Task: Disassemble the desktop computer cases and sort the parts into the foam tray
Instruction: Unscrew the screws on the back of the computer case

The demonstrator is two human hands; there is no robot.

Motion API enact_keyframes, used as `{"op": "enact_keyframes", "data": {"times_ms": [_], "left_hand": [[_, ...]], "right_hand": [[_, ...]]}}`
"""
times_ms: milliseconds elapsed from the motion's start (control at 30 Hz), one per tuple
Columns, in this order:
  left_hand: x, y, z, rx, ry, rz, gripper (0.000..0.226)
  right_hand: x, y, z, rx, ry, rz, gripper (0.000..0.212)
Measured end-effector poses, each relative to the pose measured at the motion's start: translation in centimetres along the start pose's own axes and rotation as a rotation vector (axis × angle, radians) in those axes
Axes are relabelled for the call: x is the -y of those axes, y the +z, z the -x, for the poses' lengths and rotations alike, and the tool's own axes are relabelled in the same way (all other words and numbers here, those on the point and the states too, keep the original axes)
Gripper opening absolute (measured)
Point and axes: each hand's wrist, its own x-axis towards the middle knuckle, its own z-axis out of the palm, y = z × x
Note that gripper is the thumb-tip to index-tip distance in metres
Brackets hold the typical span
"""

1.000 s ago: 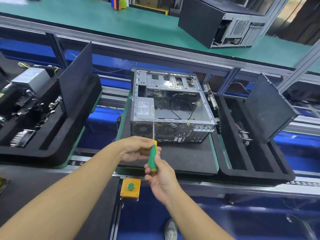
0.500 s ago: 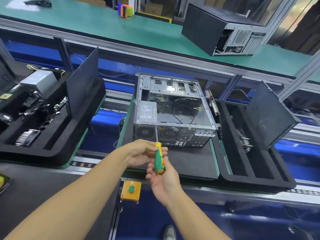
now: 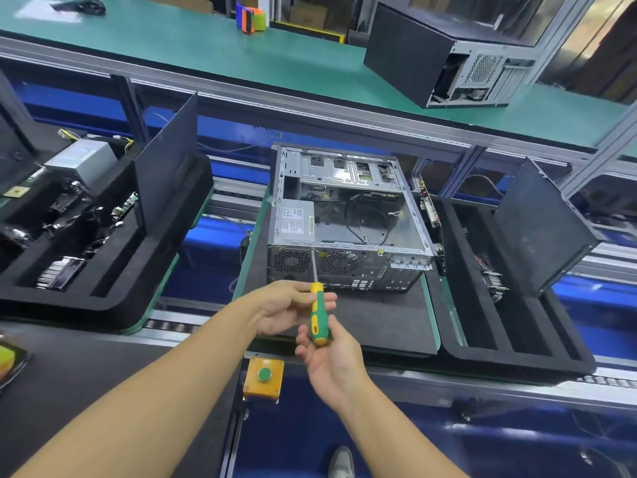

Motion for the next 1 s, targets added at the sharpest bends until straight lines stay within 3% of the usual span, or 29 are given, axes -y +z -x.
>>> {"op": "enact_keyframes", "data": {"times_ms": [100,133,300,433,500,600,733,800,933,1000], "left_hand": [[0.0,0.3,0.1,0.006,-0.038,-0.155,0.030],[0.0,0.6,0.1,-0.010,-0.032,-0.210,0.035],[0.0,0.5,-0.2,-0.066,0.058,-0.215,0.006],[-0.2,-0.2,0.3,-0.062,0.035,-0.068,0.025],[-0.2,-0.4,0.3,-0.026,0.015,0.005,0.029],[-0.4,0.0,0.4,-0.013,0.000,-0.087,0.021],[-0.2,0.9,-0.3,-0.097,0.047,-0.122,0.022],[-0.1,0.9,-0.7,-0.126,0.072,-0.077,0.022],[-0.3,0.5,-0.4,-0.118,0.073,-0.015,0.022],[-0.5,0.4,0.0,-0.087,0.066,0.037,0.028]], "right_hand": [[-0.3,0.1,-0.4,-0.048,-0.115,0.062,0.014],[-0.4,0.2,-0.4,-0.054,-0.131,0.092,0.015],[-0.2,0.8,-0.5,-0.040,-0.083,0.013,0.031],[0.2,0.1,-0.2,0.013,0.088,-0.096,0.045],[0.2,0.0,-0.2,0.013,0.052,-0.079,0.035],[-0.4,0.1,-0.5,-0.027,-0.063,0.016,0.019],[-0.2,0.5,-0.6,-0.044,-0.103,0.050,0.034],[0.2,0.7,-0.6,-0.030,-0.055,-0.013,0.027],[0.8,0.1,-0.4,0.011,0.082,-0.084,0.050],[0.8,-0.1,-0.3,0.027,0.068,-0.043,0.044]]}}
